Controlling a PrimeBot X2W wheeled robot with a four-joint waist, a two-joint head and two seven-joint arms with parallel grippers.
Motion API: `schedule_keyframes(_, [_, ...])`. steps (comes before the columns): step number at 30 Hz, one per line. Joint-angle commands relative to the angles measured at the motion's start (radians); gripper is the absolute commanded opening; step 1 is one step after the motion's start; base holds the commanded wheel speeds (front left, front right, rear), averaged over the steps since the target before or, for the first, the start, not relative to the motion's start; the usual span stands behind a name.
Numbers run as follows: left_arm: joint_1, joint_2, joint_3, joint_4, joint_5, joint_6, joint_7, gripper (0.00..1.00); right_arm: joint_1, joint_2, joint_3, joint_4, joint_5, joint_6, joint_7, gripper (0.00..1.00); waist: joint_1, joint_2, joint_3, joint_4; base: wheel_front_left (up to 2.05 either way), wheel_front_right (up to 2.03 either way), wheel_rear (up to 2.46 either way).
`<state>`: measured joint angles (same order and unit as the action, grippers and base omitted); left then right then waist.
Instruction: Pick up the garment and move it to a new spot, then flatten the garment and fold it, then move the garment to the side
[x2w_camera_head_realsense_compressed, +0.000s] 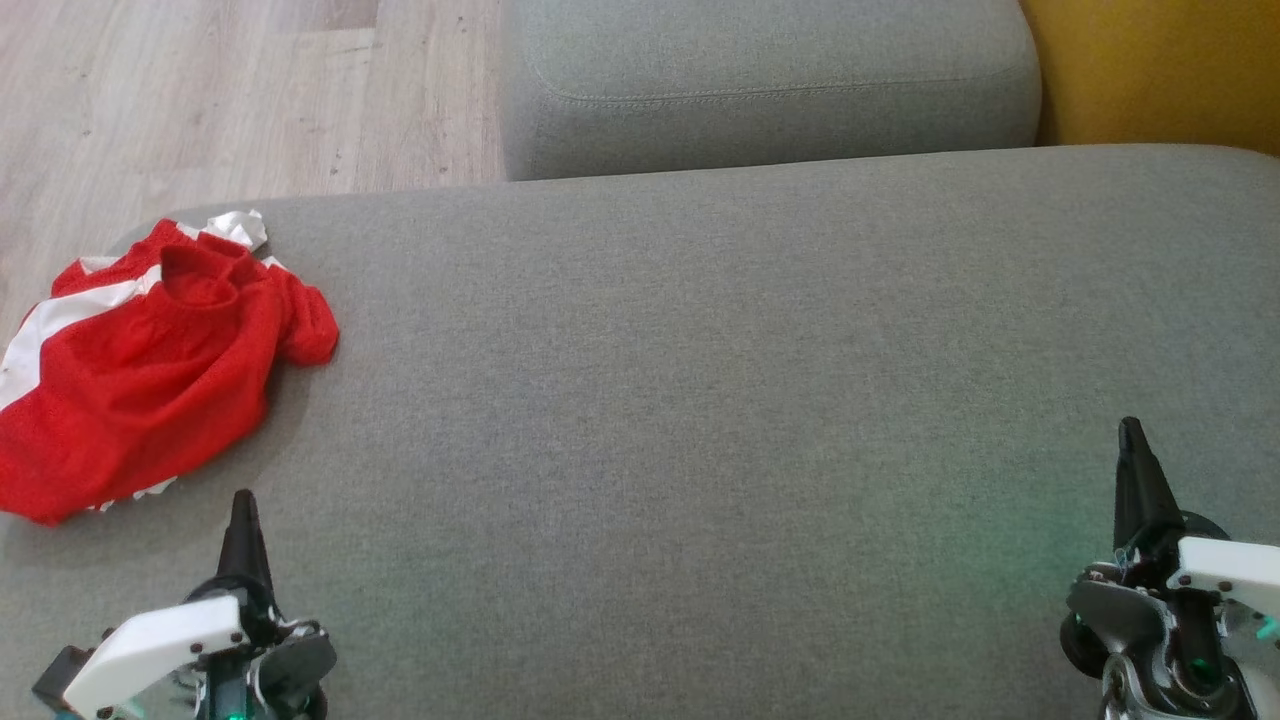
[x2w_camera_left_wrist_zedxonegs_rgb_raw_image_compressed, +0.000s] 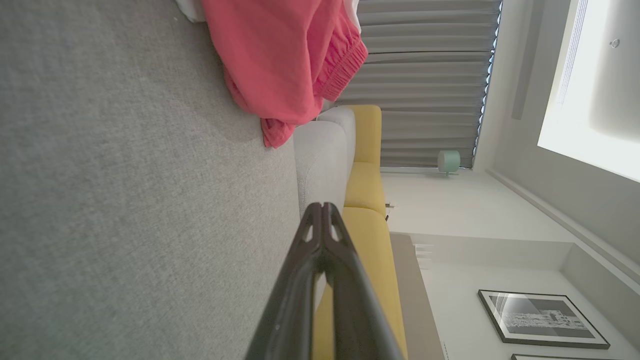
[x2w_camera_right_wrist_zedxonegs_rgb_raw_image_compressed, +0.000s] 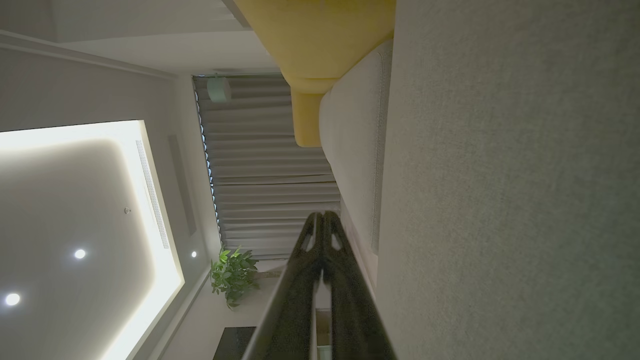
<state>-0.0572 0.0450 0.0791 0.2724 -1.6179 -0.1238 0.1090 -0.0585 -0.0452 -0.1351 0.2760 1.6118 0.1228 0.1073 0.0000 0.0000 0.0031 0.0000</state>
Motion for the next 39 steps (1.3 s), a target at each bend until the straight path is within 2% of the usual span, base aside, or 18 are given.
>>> schedule_keyframes(1, [-0.051, 0.005, 0.034, -0.028, 0.009, -0.007, 0.004, 0.0, -0.049, -0.005, 0.022, -0.031, -0.003, 0.008, 0.006, 0.0, 0.0, 0.0, 0.0, 0.0, 0.0, 0.0, 0.0])
schedule_keyframes(20, [-0.051, 0.005, 0.034, -0.028, 0.009, -0.007, 0.004, 0.0, -0.049, -0.005, 0.022, -0.031, -0.003, 0.008, 0.006, 0.0, 0.0, 0.0, 0.0, 0.0, 0.0, 0.0, 0.0])
schedule_keyframes(21, [0.0, 0.0, 0.0, 0.001, 0.0, 0.0, 0.0, 1.0, 0.0, 0.0, 0.0, 0.0, 0.0, 0.0, 0.0, 1.0, 0.0, 0.0, 0.0, 0.0, 0.0, 0.0, 0.0])
schedule_keyframes(27, [0.05, -0.005, -0.014, 0.079, 0.001, 0.001, -0.003, 1.0, 0.055, 0.008, 0.005, 0.08, 0.0, 0.0, -0.002, 1.0, 0.0, 0.0, 0.0, 0.0, 0.0, 0.0, 0.0])
schedule_keyframes(39, [0.043, -0.004, -0.047, 0.067, 0.071, 0.0, -0.038, 1.0, 0.053, 0.007, 0.041, 0.068, -0.043, 0.001, -0.038, 1.0, 0.0, 0.0, -0.011, 0.001, 0.0, 0.0, 0.0])
